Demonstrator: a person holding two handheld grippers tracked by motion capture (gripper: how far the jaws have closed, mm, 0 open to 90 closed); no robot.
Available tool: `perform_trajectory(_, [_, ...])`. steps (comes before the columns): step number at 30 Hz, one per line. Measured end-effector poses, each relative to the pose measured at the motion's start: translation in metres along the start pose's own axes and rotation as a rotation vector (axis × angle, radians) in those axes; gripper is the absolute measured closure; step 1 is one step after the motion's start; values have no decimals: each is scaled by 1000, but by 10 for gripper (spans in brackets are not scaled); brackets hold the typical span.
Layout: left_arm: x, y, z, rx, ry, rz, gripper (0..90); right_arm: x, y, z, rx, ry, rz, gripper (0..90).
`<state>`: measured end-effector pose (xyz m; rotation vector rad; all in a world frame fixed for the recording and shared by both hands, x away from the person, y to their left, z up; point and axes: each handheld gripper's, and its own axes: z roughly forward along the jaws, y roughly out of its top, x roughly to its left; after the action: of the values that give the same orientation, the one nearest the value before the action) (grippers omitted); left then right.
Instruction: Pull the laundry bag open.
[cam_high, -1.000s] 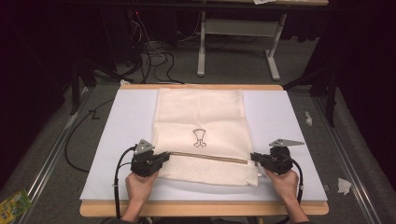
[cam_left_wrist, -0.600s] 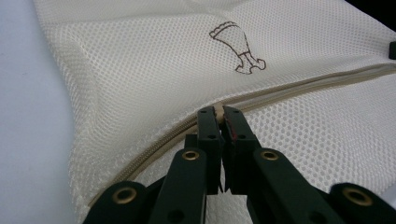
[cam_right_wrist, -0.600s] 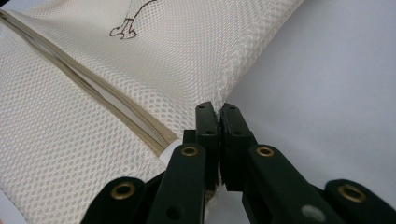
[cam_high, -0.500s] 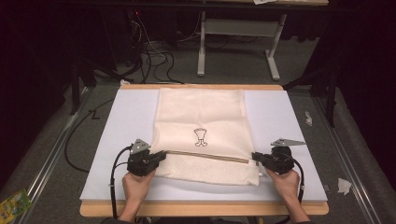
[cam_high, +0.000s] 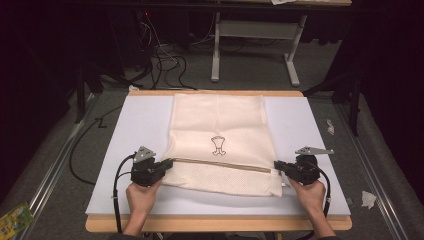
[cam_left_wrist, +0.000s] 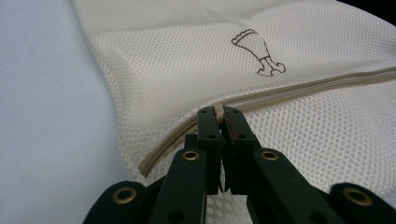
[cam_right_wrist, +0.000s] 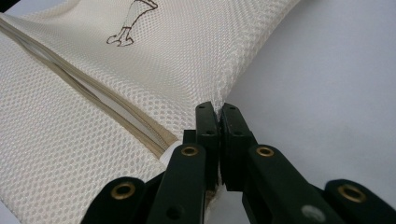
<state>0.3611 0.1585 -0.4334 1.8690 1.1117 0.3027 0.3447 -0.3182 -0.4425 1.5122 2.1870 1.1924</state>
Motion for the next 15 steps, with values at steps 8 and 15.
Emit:
perform_trajectory(8, [4,4,-1,-4,13,-6,871,-2,7,-5,-9,-14,2,888])
perform_trajectory(15, [6,7,-4,-7,18,-2,871,-8,11,-12,-22,-23,7,888])
